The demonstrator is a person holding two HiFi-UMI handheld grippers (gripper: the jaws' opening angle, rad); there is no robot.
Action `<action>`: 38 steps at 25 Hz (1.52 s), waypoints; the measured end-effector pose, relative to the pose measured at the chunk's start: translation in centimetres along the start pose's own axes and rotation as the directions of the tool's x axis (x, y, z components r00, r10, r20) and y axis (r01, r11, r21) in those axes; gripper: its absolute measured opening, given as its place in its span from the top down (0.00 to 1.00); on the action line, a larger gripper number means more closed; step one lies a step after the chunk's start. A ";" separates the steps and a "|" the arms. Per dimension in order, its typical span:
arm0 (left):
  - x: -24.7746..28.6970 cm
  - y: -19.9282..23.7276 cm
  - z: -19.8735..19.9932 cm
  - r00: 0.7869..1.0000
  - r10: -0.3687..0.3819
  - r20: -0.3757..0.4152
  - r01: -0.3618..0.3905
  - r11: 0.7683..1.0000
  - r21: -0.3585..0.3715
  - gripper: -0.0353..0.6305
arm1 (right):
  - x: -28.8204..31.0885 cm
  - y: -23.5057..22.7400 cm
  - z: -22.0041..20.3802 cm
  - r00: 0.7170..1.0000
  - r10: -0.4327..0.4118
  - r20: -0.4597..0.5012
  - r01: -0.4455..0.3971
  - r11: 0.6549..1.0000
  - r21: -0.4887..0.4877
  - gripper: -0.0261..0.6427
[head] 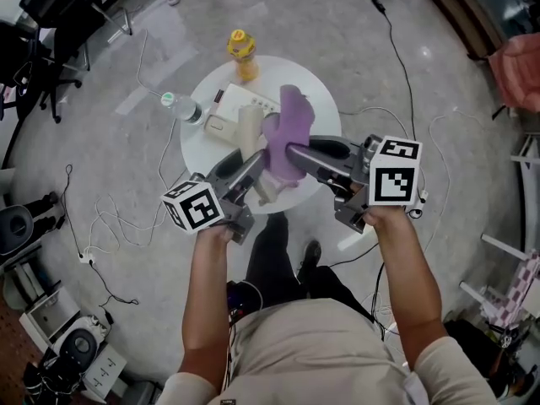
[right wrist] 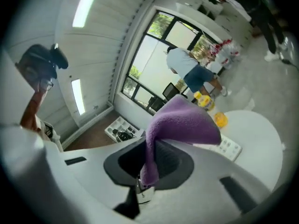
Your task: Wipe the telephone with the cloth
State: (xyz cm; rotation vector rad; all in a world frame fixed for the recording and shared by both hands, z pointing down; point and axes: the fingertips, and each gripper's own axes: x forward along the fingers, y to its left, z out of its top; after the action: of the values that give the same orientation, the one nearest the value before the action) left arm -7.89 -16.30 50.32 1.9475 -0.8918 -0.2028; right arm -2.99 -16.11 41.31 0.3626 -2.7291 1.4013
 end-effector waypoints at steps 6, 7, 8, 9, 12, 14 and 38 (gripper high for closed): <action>0.6 -0.4 -1.9 0.972 0.171 -0.159 -0.123 0.954 0.273 0.64 | 5.9 1.2 -1.8 0.942 -0.202 -0.268 0.084 0.915 -0.394 0.92; 0.5 -0.3 -2.3 0.963 0.202 -0.178 -0.139 0.939 0.313 0.64 | 6.5 0.7 -2.7 0.912 -0.262 -0.315 0.095 0.884 -0.458 0.92; 0.5 -0.1 -2.6 0.953 0.231 -0.195 -0.152 0.924 0.350 0.64 | 6.8 0.1 -3.4 0.881 -0.320 -0.350 0.105 0.851 -0.515 0.92; 0.5 0.0 -2.9 0.944 0.256 -0.209 -0.162 0.910 0.383 0.64 | 7.0 -0.6 -3.8 0.852 -0.371 -0.369 0.114 0.820 -0.561 0.92; 0.6 0.5 -3.5 0.925 0.298 -0.236 -0.171 0.881 0.442 0.64 | 7.0 -3.0 -3.6 0.808 -0.465 -0.361 0.166 0.768 -0.619 0.92; 0.7 0.6 -3.8 0.923 0.299 -0.243 -0.169 0.881 0.442 0.64 | 6.5 -4.7 -2.8 0.797 -0.506 -0.330 0.213 0.747 -0.630 0.92; -1.9 18.2 -1.8 0.638 0.756 0.144 -0.667 0.637 -0.387 0.64 | -3.8 -17.0 2.1 0.697 -0.710 -0.099 0.598 0.652 -0.466 0.92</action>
State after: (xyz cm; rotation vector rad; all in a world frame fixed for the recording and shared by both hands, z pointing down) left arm -17.55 -18.92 65.78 1.1530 -1.6781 -0.1374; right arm 4.76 -26.59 53.02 0.9381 -2.1913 0.6117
